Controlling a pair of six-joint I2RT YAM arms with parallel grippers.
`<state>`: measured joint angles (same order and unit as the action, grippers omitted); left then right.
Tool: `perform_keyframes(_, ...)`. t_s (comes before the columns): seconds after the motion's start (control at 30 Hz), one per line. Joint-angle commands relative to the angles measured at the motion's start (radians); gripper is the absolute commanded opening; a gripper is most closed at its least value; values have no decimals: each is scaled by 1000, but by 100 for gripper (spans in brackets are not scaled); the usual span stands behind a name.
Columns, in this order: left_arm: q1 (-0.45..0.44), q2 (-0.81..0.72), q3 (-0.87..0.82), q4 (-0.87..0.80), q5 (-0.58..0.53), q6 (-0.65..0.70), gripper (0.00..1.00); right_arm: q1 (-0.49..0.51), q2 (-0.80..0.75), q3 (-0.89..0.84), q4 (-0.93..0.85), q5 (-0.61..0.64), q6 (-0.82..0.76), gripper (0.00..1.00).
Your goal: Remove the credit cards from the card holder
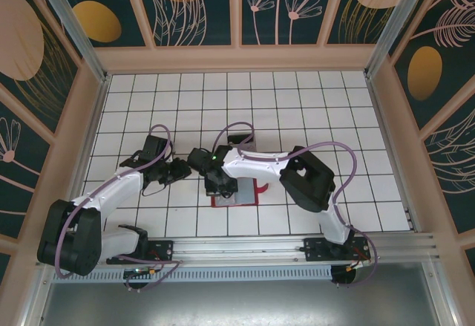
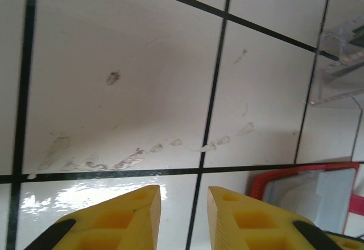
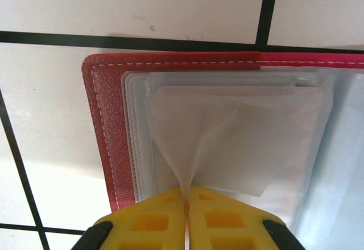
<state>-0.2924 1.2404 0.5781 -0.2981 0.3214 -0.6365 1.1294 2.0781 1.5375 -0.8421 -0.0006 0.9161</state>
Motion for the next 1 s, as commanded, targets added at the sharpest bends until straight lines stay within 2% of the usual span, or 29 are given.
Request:
perform_keyframes(0.0, 8, -10, -15, 35, 74, 26, 28, -3, -41, -25, -22, 30, 9, 6)
perform_keyframes(0.2, -35, -6, -3, 43, 105, 15, 28, -6, -79, -25, -22, 39, 14, 2)
perform_keyframes(0.63, -200, 85, -6, 128, 158, -79, 27, -24, -218, -152, 78, 20, 53, 3)
perform_keyframes(0.97, -308, 147, 0, 190, 190, -142, 27, -28, -256, -202, 106, 20, 61, 4)
